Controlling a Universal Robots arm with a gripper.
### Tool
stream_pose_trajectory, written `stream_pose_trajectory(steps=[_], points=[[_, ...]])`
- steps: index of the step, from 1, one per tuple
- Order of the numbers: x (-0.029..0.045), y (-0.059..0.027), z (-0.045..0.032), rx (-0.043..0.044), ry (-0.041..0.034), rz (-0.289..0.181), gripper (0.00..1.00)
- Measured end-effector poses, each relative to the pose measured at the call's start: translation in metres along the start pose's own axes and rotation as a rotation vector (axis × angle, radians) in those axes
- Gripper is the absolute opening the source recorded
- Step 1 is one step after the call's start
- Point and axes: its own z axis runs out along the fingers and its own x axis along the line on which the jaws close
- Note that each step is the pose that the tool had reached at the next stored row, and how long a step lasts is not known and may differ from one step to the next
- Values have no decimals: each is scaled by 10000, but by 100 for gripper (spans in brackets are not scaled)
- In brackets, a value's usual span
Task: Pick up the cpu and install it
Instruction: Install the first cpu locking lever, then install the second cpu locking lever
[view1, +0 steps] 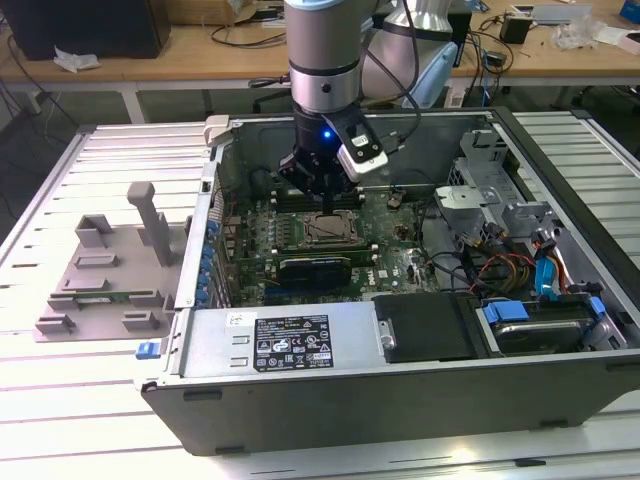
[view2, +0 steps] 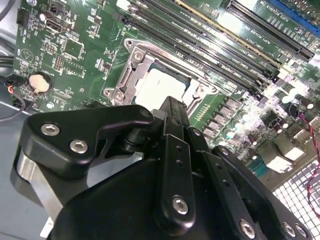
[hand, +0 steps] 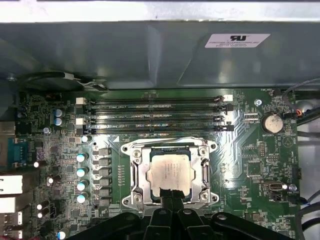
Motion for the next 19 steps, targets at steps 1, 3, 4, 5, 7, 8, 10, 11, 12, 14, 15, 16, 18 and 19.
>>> stream_pose_trajectory(steps=[1,3,4,5,7,8,10,11,12,14,15,16,18,19], points=[[0,0,0,1,0,0,11],[0,0,-2,3,1,0,11],[0,0,-2,2,1,0,11],[0,0,-2,3,2,0,11],[0,0,-3,2,2,0,11],[0,0,-4,3,2,0,11],[0,0,-5,3,2,0,11],[0,0,-5,3,1,0,11],[0,-1,-5,3,2,0,11],[7,-17,-6,3,2,-1,11],[8,-27,-7,4,3,0,11],[9,-45,-8,3,2,0,11],[11,-75,-9,3,2,-1,11],[12,-94,-10,3,2,0,11]])
